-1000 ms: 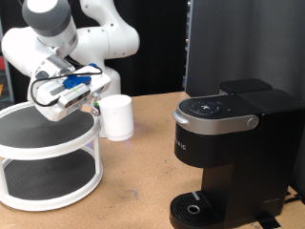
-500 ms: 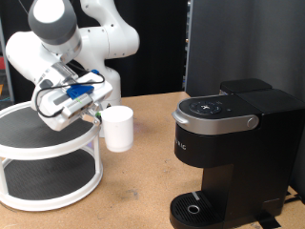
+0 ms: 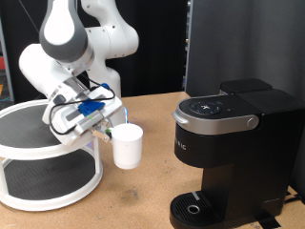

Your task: Make a cup of coffee with the keurig machine

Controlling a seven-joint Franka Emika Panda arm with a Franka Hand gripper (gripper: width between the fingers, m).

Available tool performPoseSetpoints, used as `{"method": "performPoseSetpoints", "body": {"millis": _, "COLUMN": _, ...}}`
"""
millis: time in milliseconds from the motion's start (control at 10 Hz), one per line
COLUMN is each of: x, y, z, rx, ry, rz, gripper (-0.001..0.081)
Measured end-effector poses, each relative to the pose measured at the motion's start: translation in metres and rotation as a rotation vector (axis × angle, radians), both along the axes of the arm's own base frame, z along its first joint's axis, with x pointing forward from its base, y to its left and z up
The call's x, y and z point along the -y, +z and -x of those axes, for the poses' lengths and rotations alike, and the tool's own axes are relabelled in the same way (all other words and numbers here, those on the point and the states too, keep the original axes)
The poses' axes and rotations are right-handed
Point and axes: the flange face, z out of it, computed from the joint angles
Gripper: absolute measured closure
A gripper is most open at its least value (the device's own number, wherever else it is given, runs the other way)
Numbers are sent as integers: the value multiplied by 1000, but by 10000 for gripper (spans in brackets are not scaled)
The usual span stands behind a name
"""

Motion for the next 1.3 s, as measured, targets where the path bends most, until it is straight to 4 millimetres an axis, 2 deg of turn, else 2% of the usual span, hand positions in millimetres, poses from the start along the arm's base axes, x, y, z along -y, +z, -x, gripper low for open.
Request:
{"method": "performPoseSetpoints", "body": {"millis": 500, "x": -29, "y": -26, "z": -16, "rx": -12, "ry": 0, "rz": 23, "gripper": 738}}
{"method": "performPoseSetpoints", "body": {"millis": 1300, "x": -48, "y": -43, "z": -42, "rx": -33, "ry": -5, "rz": 30, "gripper": 738}}
